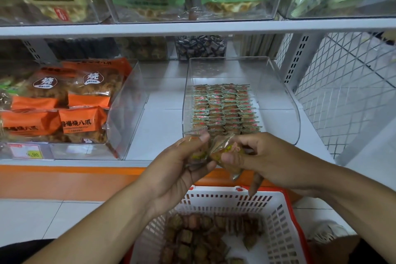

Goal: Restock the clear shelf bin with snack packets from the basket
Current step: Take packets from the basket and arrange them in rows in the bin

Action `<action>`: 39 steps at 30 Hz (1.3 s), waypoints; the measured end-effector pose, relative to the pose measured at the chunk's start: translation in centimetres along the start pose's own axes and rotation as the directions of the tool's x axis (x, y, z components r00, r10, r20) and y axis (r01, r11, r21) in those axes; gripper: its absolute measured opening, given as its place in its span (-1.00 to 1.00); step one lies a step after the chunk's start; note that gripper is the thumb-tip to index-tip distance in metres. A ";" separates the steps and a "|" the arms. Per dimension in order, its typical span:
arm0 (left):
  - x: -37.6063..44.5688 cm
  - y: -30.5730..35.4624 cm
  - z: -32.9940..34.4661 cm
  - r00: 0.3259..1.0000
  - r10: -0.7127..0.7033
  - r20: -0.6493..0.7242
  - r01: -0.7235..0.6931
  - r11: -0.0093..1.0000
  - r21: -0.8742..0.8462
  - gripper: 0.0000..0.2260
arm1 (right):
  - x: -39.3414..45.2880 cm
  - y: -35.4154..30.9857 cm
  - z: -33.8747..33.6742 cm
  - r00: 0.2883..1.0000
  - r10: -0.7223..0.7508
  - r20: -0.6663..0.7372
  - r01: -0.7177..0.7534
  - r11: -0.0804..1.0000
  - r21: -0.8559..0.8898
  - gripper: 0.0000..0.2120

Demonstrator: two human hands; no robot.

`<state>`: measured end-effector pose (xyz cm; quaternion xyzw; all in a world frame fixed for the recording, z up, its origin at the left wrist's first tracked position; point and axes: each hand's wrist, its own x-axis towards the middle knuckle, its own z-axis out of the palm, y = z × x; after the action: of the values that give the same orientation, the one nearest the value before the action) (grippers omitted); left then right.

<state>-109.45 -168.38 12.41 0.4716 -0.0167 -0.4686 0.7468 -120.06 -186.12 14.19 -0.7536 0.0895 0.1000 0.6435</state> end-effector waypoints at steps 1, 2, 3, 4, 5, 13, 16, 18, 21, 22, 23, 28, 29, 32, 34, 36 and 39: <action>0.0 0.1 -0.1 1.000 -0.010 0.011 0.011 0.999 -0.039 -0.73 | 0.0 -0.1 -0.1 1.000 0.015 -0.010 -0.014 0.999 0.034 -0.73; 0.0 0.3 -0.1 1.000 -0.015 0.015 0.016 0.996 -0.088 -0.73 | -0.1 -0.2 -0.3 0.999 0.029 -0.022 -0.028 0.997 0.078 -0.73; 0.0 0.5 -0.2 1.000 -0.016 0.021 0.019 0.990 -0.136 -0.72 | -0.1 -0.3 -0.4 0.998 0.040 -0.040 -0.035 0.992 0.125 -0.72; 0.0 0.6 -0.3 0.999 -0.017 0.032 0.022 0.984 -0.174 -0.72 | -0.1 -0.3 -0.5 0.997 0.046 -0.063 -0.035 0.984 0.172 -0.70; 0.0 0.7 -0.4 0.999 -0.017 0.041 0.025 0.980 -0.198 -0.72 | -0.1 -0.4 -0.6 0.995 0.053 -0.081 -0.033 0.973 0.227 -0.69; 0.5 0.1 -0.4 1.000 0.025 0.008 -0.023 0.969 -0.245 -0.60 | -0.6 -1.2 -0.3 0.990 0.035 0.137 -0.124 0.684 0.719 -0.70; 0.6 -0.2 -0.3 0.996 0.088 0.007 -0.085 0.983 -0.165 -0.67 | -0.5 -1.0 0.3 0.997 0.013 0.083 -0.072 0.627 0.776 -0.65; 0.5 -0.5 -0.1 0.991 0.136 0.009 -0.135 0.988 -0.074 -0.68 | -0.2 -0.6 1.1 0.999 0.043 0.021 -0.042 0.616 0.786 -0.61; 0.2 -1.0 0.0 0.982 0.187 0.006 -0.186 0.978 0.092 -0.66 | 0.0 -0.1 2.2 0.996 0.092 -0.019 -0.048 0.677 0.735 -0.66; 0.1 -1.1 0.1 0.981 0.194 -0.008 -0.192 0.973 0.130 -0.65 | 0.0 0.0 2.4 0.995 0.101 -0.016 -0.060 0.706 0.706 -0.67; 0.0 -1.2 0.2 0.980 0.199 -0.022 -0.193 0.968 0.160 -0.65 | -0.1 0.1 2.5 0.995 0.097 -0.007 -0.066 0.724 0.687 -0.68; 0.1 -1.3 0.5 0.972 0.227 -0.059 -0.212 0.959 0.189 -0.63 | -0.1 0.2 2.7 0.996 0.086 0.000 -0.061 0.712 0.699 -0.68; 0.1 -1.2 0.5 0.975 0.213 -0.055 -0.201 0.964 0.175 -0.64 | -0.1 0.2 2.5 0.995 0.100 -0.002 -0.069 0.705 0.706 -0.67; 0.1 -0.6 0.2 0.985 0.171 -0.033 -0.168 0.982 0.089 -0.66 | -0.1 0.1 1.5 0.989 0.148 -0.022 -0.085 0.672 0.735 -0.65; 0.1 -0.2 0.0 0.987 0.159 -0.011 -0.158 0.987 0.007 -0.68 | -0.1 -0.4 0.7 0.988 0.149 -0.042 -0.067 0.657 0.751 -0.69; 0.3 0.1 -0.2 0.992 0.125 0.007 -0.124 0.990 -0.071 -0.67 | -0.1 -0.7 0.1 0.991 0.122 -0.057 -0.038 0.659 0.751 -0.73; 0.5 0.2 -0.3 0.992 0.127 0.010 -0.126 0.989 -0.078 -0.68 | -0.3 -1.1 -0.3 0.999 0.022 -0.026 0.004 0.693 0.721 -0.68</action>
<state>-108.89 -168.47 12.18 0.4371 -0.0339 -0.4241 0.7924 -120.09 -186.25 15.39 -0.4424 0.1356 0.0476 0.8852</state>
